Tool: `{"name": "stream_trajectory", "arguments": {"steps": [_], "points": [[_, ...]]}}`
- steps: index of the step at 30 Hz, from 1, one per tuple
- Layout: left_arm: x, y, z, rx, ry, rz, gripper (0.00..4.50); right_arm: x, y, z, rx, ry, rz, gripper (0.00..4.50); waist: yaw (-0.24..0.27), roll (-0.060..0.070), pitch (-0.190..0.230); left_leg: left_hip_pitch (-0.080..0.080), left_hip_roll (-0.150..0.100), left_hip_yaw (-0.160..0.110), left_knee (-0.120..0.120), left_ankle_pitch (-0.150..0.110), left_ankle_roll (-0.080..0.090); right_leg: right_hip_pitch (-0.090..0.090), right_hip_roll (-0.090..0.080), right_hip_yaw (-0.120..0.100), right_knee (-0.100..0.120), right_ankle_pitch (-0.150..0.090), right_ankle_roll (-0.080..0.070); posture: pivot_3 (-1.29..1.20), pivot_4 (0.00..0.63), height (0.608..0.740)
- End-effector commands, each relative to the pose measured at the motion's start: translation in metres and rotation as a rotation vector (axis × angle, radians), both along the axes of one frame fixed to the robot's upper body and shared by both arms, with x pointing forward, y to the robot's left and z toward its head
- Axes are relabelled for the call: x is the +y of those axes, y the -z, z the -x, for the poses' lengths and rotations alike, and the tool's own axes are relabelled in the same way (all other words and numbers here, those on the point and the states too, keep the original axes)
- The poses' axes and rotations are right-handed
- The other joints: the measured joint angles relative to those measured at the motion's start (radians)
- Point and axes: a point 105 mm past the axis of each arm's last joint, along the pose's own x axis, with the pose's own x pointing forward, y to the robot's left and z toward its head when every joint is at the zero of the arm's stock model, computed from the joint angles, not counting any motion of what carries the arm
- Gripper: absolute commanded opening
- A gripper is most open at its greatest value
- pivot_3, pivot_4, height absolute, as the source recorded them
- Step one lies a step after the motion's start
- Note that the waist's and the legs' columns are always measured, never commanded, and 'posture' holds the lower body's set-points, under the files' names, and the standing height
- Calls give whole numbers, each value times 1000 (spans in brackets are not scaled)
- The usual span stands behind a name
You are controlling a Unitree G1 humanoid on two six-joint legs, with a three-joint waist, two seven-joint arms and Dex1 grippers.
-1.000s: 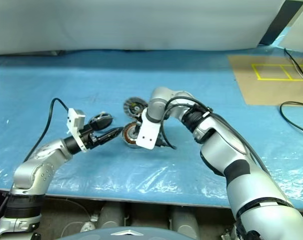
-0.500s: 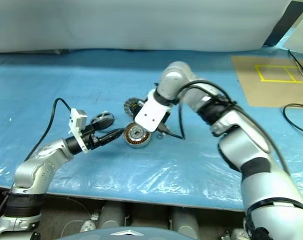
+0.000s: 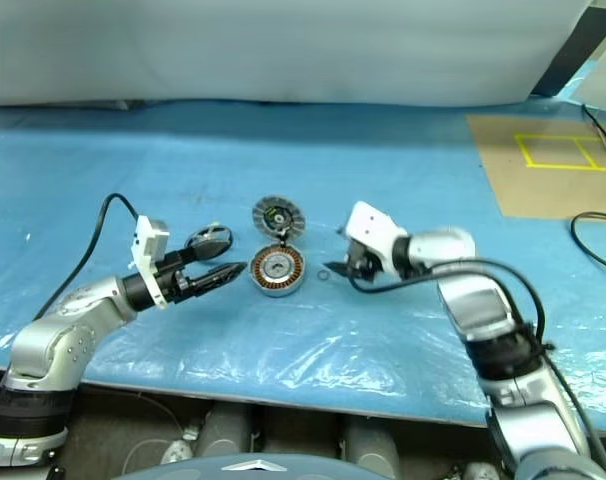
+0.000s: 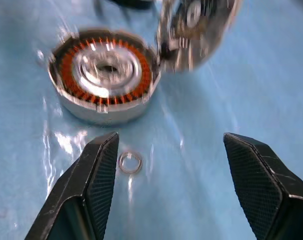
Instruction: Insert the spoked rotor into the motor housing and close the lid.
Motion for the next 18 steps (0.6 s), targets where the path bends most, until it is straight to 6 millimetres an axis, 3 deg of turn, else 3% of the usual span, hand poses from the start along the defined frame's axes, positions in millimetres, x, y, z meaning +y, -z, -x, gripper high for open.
{"name": "stream_trajectory", "arguments": {"steps": [1, 8, 18], "points": [[-2, -10, -5, -39, 34, -5, 4423, -2, 0, -6, -77, 81, -71, 3460, -2, 0, 0, 1, 0, 0, 0, 0, 0, 0, 0, 1, 0, 0, 0, 0, 150, 740], [-4, -13, -8, -39, 97, -31, 4423, 13, 26, -6, -16, 95, -126, 3460, -3, 0, 0, 1, 0, 0, -4, 1, -3, 0, 1, 1, -3, 0, 1, 0, 150, 740], [-8, 6, 15, -125, 195, -148, 4423, 15, 33, -5, 31, 3, -93, 3460, -2, 0, 0, 1, 0, 0, -6, 1, -3, 0, 0, 1, -5, -1, 1, 0, 150, 740]]}}
